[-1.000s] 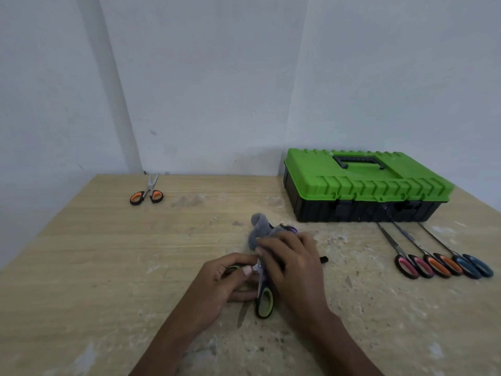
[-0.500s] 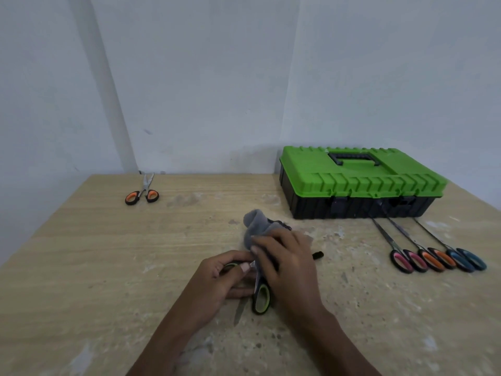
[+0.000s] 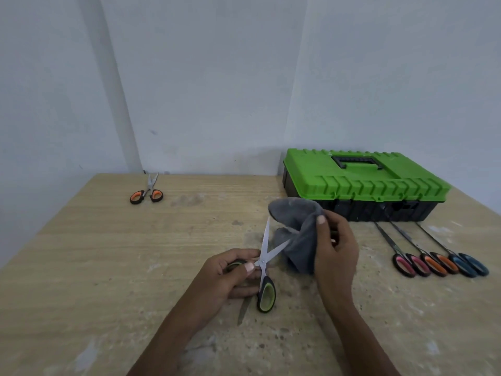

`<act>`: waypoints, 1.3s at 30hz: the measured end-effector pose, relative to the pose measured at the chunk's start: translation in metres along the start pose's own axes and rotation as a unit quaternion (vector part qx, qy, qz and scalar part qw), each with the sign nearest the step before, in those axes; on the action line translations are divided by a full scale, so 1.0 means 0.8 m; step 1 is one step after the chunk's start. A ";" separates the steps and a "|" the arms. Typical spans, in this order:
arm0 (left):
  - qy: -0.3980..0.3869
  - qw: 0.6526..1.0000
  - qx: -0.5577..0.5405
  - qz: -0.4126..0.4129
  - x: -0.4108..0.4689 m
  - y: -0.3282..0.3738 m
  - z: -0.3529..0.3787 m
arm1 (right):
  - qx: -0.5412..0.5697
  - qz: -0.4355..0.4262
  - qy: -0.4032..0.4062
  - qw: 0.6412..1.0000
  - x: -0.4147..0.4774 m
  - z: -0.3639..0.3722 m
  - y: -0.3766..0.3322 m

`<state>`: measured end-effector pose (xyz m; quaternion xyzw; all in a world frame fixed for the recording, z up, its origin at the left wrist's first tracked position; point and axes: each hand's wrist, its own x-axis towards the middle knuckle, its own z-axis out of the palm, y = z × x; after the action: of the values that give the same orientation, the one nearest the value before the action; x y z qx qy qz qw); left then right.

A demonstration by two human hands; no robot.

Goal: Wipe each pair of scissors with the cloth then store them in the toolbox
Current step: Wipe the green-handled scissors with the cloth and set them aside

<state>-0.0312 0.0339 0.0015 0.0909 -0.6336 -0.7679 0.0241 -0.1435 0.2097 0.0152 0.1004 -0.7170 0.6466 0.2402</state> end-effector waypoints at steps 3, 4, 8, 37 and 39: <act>0.003 0.999 -0.049 -0.008 -0.001 0.003 -0.003 | 0.024 -0.019 0.026 0.999 0.001 -0.006 -0.011; 0.004 0.998 -0.068 -0.013 -0.002 0.004 -0.004 | 0.028 -0.026 0.035 0.999 0.001 -0.008 -0.013; 0.022 0.986 -0.160 -0.033 -0.001 0.007 -0.009 | 0.042 -0.043 0.074 0.995 0.004 -0.017 -0.018; 0.014 0.988 -0.151 -0.040 -0.003 0.009 0.004 | -0.143 -0.230 -0.110 0.956 -0.028 0.015 -0.001; 0.004 0.989 -0.145 -0.040 -0.003 0.009 0.005 | -0.165 -0.284 -0.190 0.925 -0.051 0.019 -0.007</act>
<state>-0.0298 0.0371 0.0093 0.1147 -0.5115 -0.8515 0.0084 -0.1091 0.1869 -0.0003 0.3799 -0.7872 0.3927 0.2858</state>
